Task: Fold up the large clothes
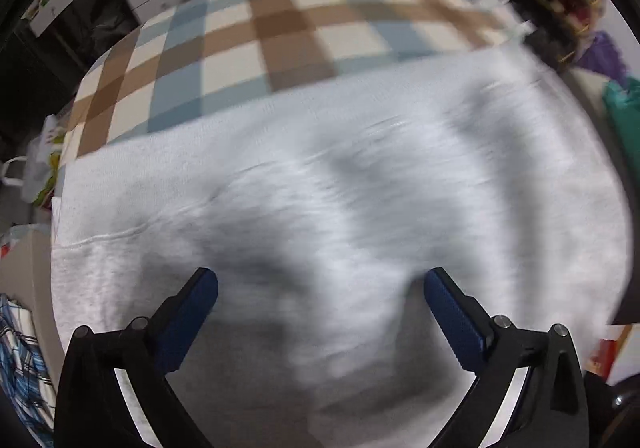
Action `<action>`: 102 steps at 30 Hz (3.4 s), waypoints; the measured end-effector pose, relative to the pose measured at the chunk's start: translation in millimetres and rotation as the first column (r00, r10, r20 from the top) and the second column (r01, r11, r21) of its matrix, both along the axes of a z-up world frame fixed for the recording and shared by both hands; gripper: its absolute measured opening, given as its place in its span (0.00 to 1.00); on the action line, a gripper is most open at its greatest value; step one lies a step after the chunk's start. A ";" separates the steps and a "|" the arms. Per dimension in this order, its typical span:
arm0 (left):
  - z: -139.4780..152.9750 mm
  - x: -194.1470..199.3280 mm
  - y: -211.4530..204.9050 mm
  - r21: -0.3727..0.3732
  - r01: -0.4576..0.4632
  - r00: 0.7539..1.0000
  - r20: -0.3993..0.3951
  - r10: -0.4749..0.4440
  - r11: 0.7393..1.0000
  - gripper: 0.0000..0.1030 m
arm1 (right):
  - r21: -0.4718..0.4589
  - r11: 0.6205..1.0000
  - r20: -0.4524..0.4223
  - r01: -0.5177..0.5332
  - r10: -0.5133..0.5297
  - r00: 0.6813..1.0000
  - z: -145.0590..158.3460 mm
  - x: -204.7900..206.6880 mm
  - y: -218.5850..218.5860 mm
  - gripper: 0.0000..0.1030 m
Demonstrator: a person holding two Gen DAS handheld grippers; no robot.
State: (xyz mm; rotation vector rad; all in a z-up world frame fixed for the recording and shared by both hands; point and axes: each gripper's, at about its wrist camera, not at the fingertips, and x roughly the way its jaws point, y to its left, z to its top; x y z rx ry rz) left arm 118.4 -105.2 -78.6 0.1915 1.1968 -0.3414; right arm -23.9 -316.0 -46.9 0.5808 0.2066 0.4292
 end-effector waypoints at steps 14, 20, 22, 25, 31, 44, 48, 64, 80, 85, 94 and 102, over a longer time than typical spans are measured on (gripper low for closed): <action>-3.4 2.0 -13.9 -0.061 -0.049 0.999 -0.021 0.048 0.997 0.98 | 0.312 0.940 -0.234 -0.137 0.216 0.948 -28.0 41.0 -34.1 1.00; -24.0 -8.1 0.0 -0.045 -0.040 0.999 0.029 0.041 0.998 0.99 | -0.090 0.995 -0.349 0.031 -0.061 0.935 -22.6 53.5 -3.4 1.00; -27.2 -9.1 0.4 -0.039 -0.017 0.996 0.082 0.020 0.999 0.99 | -0.152 0.988 -0.447 0.003 -0.072 0.892 -35.7 72.3 8.6 0.99; -19.2 -6.2 5.9 -0.068 -0.043 0.996 0.080 0.049 0.997 0.99 | -0.225 0.974 -0.547 -0.036 -0.095 0.832 -58.5 96.2 13.4 0.91; 0.9 10.6 49.0 -0.036 -0.108 0.979 0.169 0.113 0.993 0.99 | -0.472 0.878 -0.558 -0.085 -0.223 0.800 -55.2 146.2 26.6 0.86; -12.5 35.9 94.2 -0.089 -0.220 0.972 0.070 0.226 0.971 0.99 | -0.541 0.805 -0.711 -0.243 -0.284 0.643 -79.8 218.1 11.2 0.86; -37.8 47.2 99.9 -0.103 -0.227 0.973 0.006 0.229 0.968 0.99 | -0.558 0.793 -0.710 -0.244 -0.305 0.634 -94.9 213.7 -5.2 0.85; -38.4 47.0 98.1 -0.092 -0.235 0.971 0.022 0.237 0.968 0.99 | -0.638 0.751 -0.678 -0.171 -0.442 0.587 -112.2 224.1 -35.4 0.58; 19.2 -98.8 -8.5 -0.037 0.207 0.968 0.153 -0.199 0.978 0.99 | -0.221 0.973 -0.636 -0.069 -0.090 0.766 -32.0 27.1 -54.6 0.76; -27.6 -91.3 -13.3 -0.031 0.115 0.993 0.030 -0.114 0.993 0.99 | -0.379 0.872 -0.727 -0.311 -0.072 0.682 -64.6 27.5 14.8 0.72; -5.2 -94.8 -10.3 -0.044 0.113 0.992 0.060 -0.110 0.993 0.99 | -0.174 0.948 -0.837 -0.267 0.000 0.547 -82.2 53.8 -1.8 0.74; -11.7 -77.9 -38.4 0.016 0.154 0.984 0.091 -0.155 0.988 0.99 | 0.195 0.977 -0.815 0.087 0.112 0.569 -126.7 -14.1 -107.7 0.83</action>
